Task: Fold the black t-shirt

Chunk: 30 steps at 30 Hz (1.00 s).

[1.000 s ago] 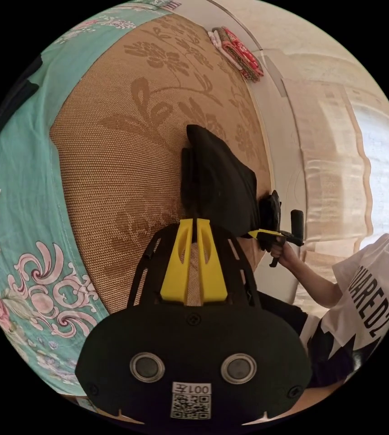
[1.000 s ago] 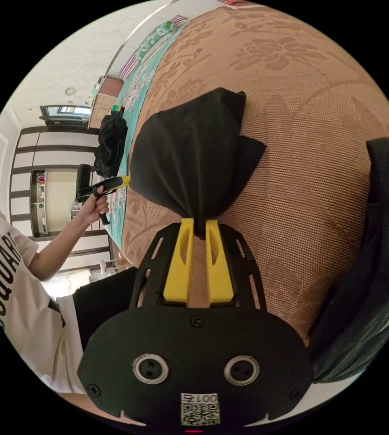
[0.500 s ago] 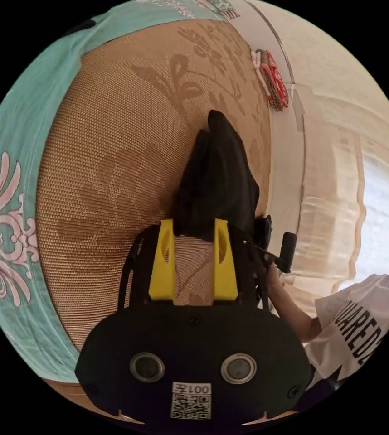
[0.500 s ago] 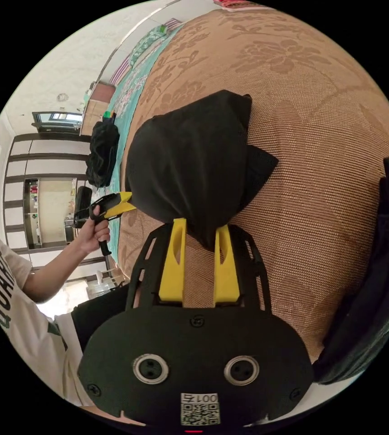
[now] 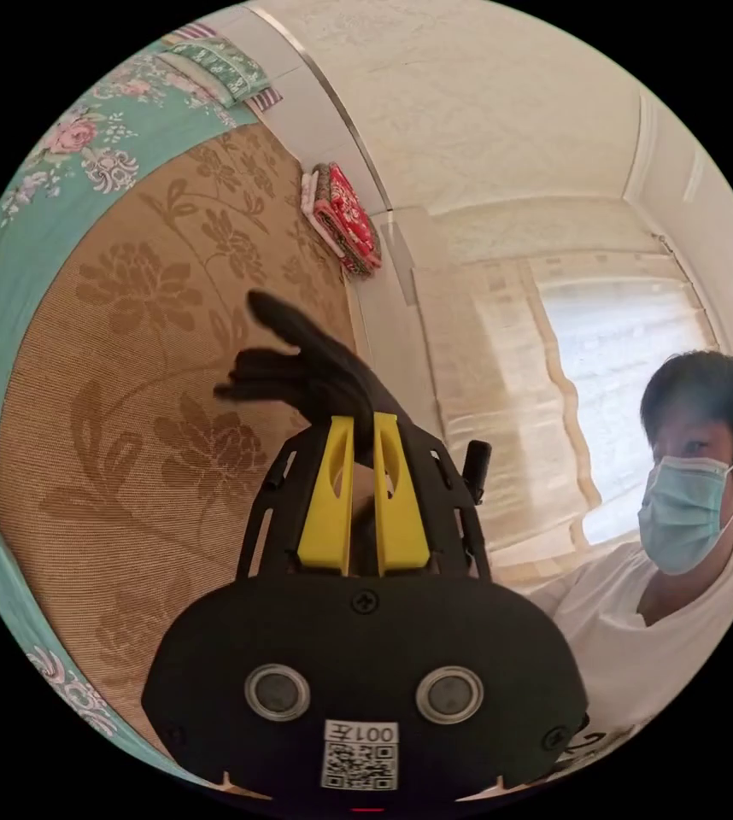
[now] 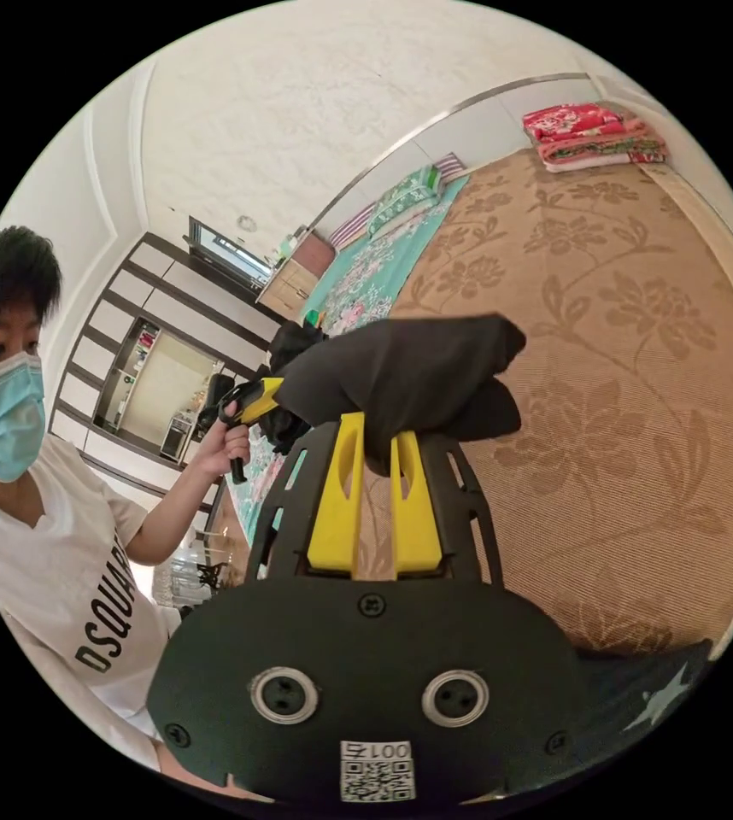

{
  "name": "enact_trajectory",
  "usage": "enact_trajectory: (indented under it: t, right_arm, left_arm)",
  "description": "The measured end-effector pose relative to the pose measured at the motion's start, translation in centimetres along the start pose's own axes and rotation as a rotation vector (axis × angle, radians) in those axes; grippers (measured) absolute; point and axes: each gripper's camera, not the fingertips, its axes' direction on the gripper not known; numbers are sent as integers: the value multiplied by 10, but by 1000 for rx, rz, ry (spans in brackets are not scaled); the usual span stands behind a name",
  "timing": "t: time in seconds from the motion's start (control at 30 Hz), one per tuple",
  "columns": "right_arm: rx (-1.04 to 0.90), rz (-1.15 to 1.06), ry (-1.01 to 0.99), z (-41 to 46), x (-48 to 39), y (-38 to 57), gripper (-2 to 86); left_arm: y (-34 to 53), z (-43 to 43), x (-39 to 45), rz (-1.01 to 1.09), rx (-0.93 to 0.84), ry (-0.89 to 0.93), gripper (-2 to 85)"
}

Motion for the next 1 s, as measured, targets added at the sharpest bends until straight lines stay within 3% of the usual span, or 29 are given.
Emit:
enact_trajectory:
  t: [0.2, 0.33, 0.4, 0.6, 0.73, 0.83, 1.0]
  right_arm:
    - [-101, 152, -33, 29, 21, 71, 8]
    - [-364, 206, 74, 74, 33, 139, 25]
    - [-368, 184, 119, 68, 22, 163, 57]
    - [-274, 39, 382, 22, -3, 133, 122]
    - [-303, 89, 276, 38, 19, 115, 143]
    - [-311, 163, 245, 51, 33, 117, 143]
    - [-224, 282, 167, 38, 43, 123, 91]
  left_arm:
    - [63, 9, -66, -185, -7, -27, -3]
    - [141, 28, -132, -417, -135, -196, 2]
    - [162, 25, -145, -485, -100, -178, 8]
    - [124, 24, -120, -221, -128, -493, 54]
    - [73, 76, -144, -45, -322, -539, 108]
    - [56, 110, -175, -55, -449, -528, 122]
    - [47, 118, -200, -80, -456, -497, 109]
